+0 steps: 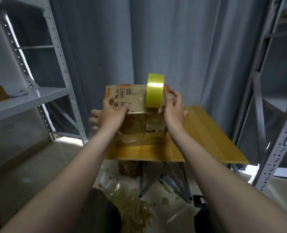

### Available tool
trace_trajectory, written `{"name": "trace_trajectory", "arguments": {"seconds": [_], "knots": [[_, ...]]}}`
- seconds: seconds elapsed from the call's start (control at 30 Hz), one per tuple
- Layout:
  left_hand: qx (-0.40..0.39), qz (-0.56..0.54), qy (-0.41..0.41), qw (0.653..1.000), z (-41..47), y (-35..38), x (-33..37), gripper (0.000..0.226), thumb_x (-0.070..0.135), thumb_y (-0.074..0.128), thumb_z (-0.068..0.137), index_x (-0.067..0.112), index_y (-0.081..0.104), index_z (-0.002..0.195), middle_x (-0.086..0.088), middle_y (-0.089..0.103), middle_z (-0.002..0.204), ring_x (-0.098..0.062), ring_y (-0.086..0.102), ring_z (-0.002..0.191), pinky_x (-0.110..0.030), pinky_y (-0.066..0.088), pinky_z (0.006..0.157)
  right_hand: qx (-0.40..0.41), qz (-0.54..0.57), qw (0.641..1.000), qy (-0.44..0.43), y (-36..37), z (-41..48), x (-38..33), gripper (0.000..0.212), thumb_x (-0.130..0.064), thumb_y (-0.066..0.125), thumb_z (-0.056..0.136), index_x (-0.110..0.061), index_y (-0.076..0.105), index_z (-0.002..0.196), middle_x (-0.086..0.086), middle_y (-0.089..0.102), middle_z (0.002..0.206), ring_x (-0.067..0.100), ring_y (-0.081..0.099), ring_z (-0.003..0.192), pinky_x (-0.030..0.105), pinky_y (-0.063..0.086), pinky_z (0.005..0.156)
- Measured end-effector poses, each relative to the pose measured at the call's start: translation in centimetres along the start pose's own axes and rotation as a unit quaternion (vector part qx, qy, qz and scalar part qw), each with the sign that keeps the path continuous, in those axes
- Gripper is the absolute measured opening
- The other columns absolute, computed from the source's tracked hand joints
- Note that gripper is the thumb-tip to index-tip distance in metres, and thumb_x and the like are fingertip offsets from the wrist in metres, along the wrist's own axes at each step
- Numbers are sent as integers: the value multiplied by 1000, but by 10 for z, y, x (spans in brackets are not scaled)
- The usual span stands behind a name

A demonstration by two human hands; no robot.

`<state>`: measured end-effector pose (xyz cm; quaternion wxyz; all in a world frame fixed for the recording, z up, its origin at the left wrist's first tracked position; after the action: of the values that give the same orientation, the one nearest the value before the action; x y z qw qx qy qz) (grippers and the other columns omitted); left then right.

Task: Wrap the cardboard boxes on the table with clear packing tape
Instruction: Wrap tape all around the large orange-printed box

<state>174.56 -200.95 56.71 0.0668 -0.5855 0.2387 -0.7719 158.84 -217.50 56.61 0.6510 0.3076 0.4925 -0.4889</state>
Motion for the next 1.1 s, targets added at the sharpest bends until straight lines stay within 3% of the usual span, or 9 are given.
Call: {"name": "trace_trajectory", "arguments": {"seconds": [0.13,0.23,0.4,0.5,0.6,0.7,0.77,0.9,1.1], "knots": [[-7,35,21,999,-3,-1,20,42,63,65,84,54,54,124,-7,30,134,-38,25,132,-56,28,117,-56,-87,995,-3,1,6,-12,43,-55,25,109,-51,57,137,8,34,155,28,21,144,50,15,120],[-22,42,22,999,8,3,19,40,70,60,75,56,59,113,-4,38,132,-37,35,128,-55,34,112,-80,-137,987,-9,4,16,-15,49,-57,24,108,-43,62,136,4,30,153,30,22,142,48,15,118],[-21,74,50,996,23,11,24,34,64,60,90,48,62,120,2,40,121,-34,38,132,-53,35,112,-124,-157,978,-58,25,39,-19,45,-63,34,104,-36,61,128,-1,28,155,29,19,142,44,18,112],[-19,106,76,991,35,18,25,33,68,52,89,48,59,115,-4,51,129,-35,40,131,-54,36,110,-127,-175,972,-91,40,52,-13,47,-66,42,101,-31,57,128,-2,31,154,29,20,141,49,21,115],[9,168,80,983,41,23,33,31,68,47,93,47,57,113,-10,43,140,-38,30,135,-56,28,110,-105,-181,972,-110,45,67,-9,43,-62,46,102,-30,57,128,-3,35,152,30,23,138,49,25,113],[30,228,121,966,42,35,52,28,50,43,102,41,62,120,-9,25,160,-37,9,151,-64,11,115,-108,-180,970,-126,46,80,-6,37,-57,47,104,-29,57,126,-2,40,150,30,27,135,47,27,111],[33,258,208,943,41,51,64,30,36,40,103,37,64,121,-4,27,164,-31,4,156,-68,2,117,-112,-168,970,-138,45,86,-2,31,-55,46,105,-30,56,119,-1,44,145,29,28,132,46,29,109],[-3,297,349,889,44,72,71,38,59,44,100,35,60,126,9,58,141,-21,37,142,-65,12,116,-103,-131,975,-149,41,90,7,27,-48,46,107,-27,59,116,-5,55,126,25,32,124,32,24,90],[-27,274,374,886,64,75,63,38,63,54,96,34,61,119,9,65,129,-19,52,129,-59,19,115,-110,-153,966,-177,46,99,16,26,-44,44,108,-29,60,123,-6,59,130,29,38,128,26,18,78]]}}
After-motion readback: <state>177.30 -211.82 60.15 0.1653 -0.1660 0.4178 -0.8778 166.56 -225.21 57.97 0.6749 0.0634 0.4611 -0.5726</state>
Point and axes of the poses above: each hand's wrist, its own z-axis towards the middle knuckle, its own y-axis out of the palm, x = y × z, the point moved 5 cm from there along z, towards the middle knuckle
